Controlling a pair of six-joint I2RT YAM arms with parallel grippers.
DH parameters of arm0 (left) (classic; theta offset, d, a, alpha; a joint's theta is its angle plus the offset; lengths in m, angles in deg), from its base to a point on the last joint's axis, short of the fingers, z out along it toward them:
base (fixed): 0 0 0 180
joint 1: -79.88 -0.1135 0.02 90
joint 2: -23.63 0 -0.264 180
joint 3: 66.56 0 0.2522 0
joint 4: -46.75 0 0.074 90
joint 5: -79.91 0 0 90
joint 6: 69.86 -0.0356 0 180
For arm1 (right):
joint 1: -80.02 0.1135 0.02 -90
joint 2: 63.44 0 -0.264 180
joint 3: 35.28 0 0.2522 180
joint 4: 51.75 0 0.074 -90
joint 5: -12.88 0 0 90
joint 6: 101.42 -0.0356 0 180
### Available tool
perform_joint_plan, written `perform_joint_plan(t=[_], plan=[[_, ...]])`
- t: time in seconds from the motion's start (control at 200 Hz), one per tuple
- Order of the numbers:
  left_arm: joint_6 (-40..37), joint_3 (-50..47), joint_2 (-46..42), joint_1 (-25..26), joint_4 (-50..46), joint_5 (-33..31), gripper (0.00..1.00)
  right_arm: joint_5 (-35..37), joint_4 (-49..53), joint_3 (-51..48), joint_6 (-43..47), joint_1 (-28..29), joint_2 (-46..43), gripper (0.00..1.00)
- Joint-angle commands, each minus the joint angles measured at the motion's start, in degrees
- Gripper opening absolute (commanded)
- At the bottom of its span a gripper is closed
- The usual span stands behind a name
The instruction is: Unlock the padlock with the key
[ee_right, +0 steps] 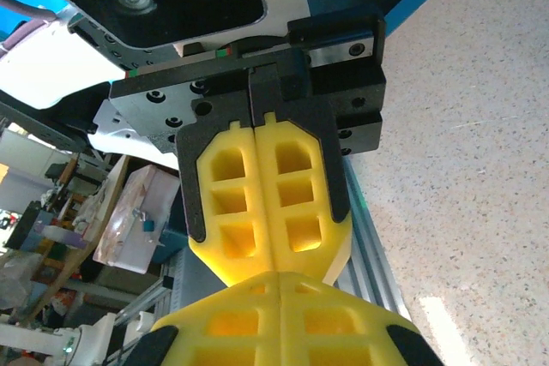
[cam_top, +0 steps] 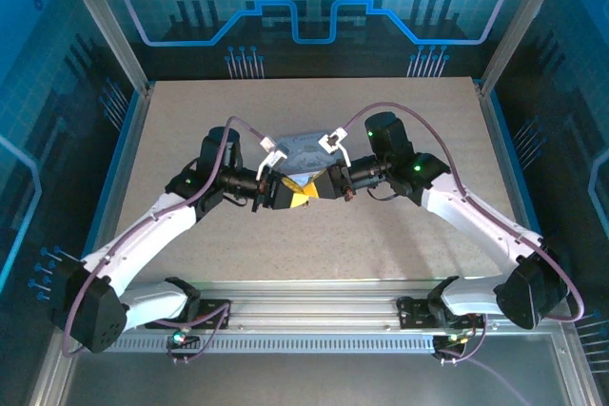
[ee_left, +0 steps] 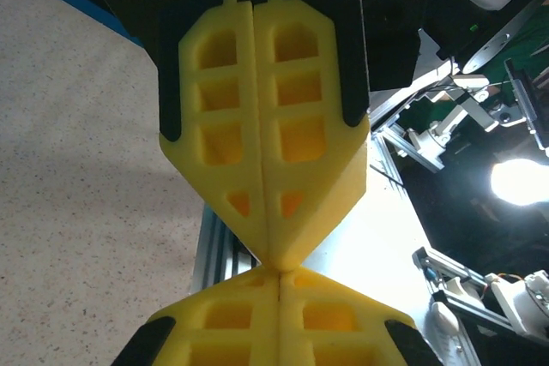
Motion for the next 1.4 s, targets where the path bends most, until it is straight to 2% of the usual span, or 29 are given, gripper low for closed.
perform_joint_plan(t=[0.0,0.27,0.425,0.495,0.65,0.775,0.96,1.175,1.396], plan=[[1.3,2.1,0.8,-0.1,1.2,1.8,0.0,-2.3,0.4,-0.8,1.1,0.7,0.3,0.0],[5.2,-0.1,0.2,-1.0,6.8,-1.6,0.01,3.0,-2.6,-3.1,-2.2,-0.8,-1.2,0.0],[7.9,-0.2,0.5,-2.1,7.5,-2.6,0.35,6.7,-5.5,-5.5,-5.3,-2.5,-2.7,0.0],[8.5,-0.7,-0.3,-2.6,7.6,-5.2,0.53,9.1,-7.5,-6.8,-7.3,-3.2,-3.8,0.0],[14.0,-4.1,-3.8,-3.2,11.4,-13.2,0.68,13.7,-12.3,-9.5,-10.6,-4.6,-6.7,0.0],[21.8,-7.2,-4.2,-3.1,18.4,-15.3,0.68,14.5,-14.8,-10.1,-11.1,-4.6,-7.8,0.0],[32.7,-12.1,-3.6,-1.9,32.7,-16.2,0.63,13.8,-19.0,-10.8,-12.8,-4.6,-7.9,0.0],[38.2,-13.8,-2.2,-0.1,40.5,-16.0,0.63,13.2,-21.3,-10.9,-13.7,-4.6,-7.5,0.0],[39.8,-14.4,0.0,0.7,44.0,-15.6,0.56,13.1,-22.1,-10.9,-14.2,-4.4,-7.4,0.0]])
